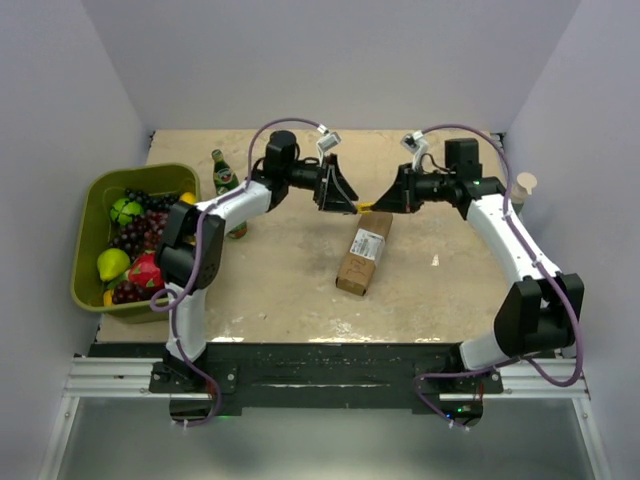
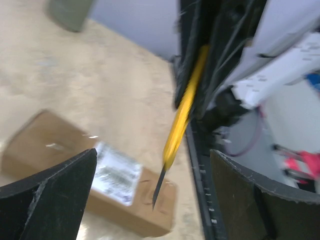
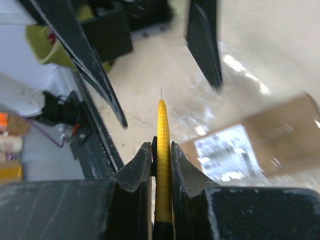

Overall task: Unpack the express box
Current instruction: Adjust the knife, then adjust the express box at the center of the board.

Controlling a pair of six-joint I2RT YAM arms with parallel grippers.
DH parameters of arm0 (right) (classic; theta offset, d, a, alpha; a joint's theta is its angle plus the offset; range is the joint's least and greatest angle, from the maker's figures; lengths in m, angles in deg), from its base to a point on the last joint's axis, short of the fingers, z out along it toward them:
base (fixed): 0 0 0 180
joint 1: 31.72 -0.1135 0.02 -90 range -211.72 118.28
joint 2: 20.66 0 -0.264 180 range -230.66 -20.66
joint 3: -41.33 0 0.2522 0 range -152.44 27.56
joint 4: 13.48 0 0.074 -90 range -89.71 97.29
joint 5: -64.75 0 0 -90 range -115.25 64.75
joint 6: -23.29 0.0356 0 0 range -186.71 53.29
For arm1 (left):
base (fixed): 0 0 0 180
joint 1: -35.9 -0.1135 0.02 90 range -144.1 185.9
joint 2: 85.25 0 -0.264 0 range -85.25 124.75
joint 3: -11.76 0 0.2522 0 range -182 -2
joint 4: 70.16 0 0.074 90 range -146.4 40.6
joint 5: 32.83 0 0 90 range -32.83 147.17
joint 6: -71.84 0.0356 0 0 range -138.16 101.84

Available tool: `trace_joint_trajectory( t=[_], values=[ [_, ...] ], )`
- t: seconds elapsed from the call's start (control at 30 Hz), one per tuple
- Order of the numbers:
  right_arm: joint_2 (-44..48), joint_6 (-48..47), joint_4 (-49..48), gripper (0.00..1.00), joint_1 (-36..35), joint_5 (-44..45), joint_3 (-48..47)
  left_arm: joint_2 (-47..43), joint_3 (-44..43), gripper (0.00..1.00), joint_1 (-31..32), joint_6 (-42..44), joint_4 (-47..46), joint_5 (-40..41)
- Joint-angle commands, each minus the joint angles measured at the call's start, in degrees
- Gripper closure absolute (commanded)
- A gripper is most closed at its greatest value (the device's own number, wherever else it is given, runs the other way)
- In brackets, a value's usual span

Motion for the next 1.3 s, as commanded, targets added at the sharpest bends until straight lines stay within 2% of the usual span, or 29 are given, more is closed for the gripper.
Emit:
trace_joint_trajectory(
  t=[0.0,0.03,0.07,0.1,0.23,0.43,0.53,0.7,0.9,1.07,1.17,1.27],
  values=[
    [4.7,0.2,7.3,1.00,4.6,7.7,-2.2,-3.0,-7.4,0.00,-1.7,31.1,36.9,21.2],
    [5.9,0.2,8.0,1.00,5.2,9.4,-2.2,-3.5,-7.5,0.00,-1.6,38.3,39.2,23.3],
    [6.6,0.2,8.6,1.00,5.3,11.5,-2.0,-4.3,-5.7,0.00,-1.4,40.7,39.9,25.2],
    [7.4,1.5,9.6,1.00,5.3,14.0,-1.1,-6.6,-4.1,0.00,-1.1,42.5,38.9,31.2],
    [12.1,4.8,9.8,1.00,5.4,23.4,4.4,-11.5,4.6,0.00,0.4,43.0,36.2,37.1],
    [13.8,5.5,9.4,1.00,6.3,28.1,7.7,-22.2,25.8,0.00,2.0,41.7,28.4,36.0],
    [13.0,6.4,8.3,1.00,7.9,26.1,7.5,-23.8,29.1,0.00,3.4,45.8,29.3,31.3],
    [10.4,4.6,9.2,1.00,8.7,26.7,6.1,-20.5,28.6,0.00,8.0,47.4,29.6,26.4],
    [8.0,4.7,6.7,1.00,12.1,25.6,5.1,-13.1,22.7,0.00,15.0,45.5,26.4,23.7],
    [5.6,4.6,5.3,1.00,12.5,24.9,3.2,-12.1,19.5,0.00,15.5,43.1,26.5,22.4],
    [4.2,3.5,5.2,1.00,12.6,23.7,3.0,-14.2,18.4,0.00,14.5,46.7,33.5,23.3],
    [3.1,3.8,4.2,1.00,12.6,24.5,3.5,-17.1,18.9,0.01,10.1,45.9,37.2,23.1]
  ],
)
